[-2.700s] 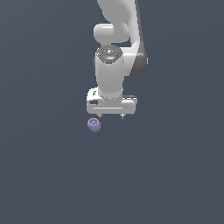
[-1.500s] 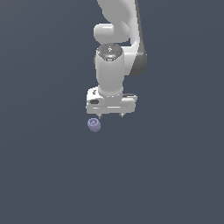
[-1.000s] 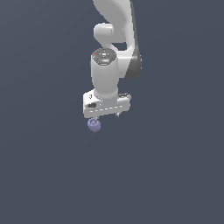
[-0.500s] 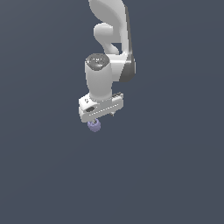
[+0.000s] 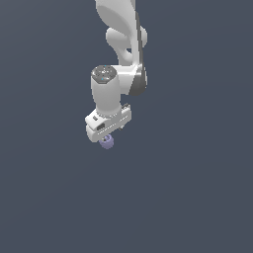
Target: Pick up the object and move it to a goal position.
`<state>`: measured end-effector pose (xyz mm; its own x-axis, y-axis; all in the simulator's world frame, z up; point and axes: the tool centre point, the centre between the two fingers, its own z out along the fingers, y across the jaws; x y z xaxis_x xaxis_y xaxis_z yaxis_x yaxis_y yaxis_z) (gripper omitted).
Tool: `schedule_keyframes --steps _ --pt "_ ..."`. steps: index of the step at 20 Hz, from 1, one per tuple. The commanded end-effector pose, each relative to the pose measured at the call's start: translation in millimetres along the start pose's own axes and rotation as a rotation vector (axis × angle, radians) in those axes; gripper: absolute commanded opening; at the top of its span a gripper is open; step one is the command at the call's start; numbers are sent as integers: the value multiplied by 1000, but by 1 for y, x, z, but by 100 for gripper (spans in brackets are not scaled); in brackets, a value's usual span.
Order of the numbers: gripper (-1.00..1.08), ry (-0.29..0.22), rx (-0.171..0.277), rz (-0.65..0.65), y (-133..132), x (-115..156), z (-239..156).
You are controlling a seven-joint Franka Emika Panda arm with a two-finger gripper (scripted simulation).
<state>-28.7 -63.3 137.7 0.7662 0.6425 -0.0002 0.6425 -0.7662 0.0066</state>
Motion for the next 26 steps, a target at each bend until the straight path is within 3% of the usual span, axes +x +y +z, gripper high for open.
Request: schedule_keyframes --steps 1,16,26 --pt "100 0 0 -60 2 -5 4" --pt "100 0 4 -398 13 -33 28" --pt "100 2 6 -518 16 -43 36"
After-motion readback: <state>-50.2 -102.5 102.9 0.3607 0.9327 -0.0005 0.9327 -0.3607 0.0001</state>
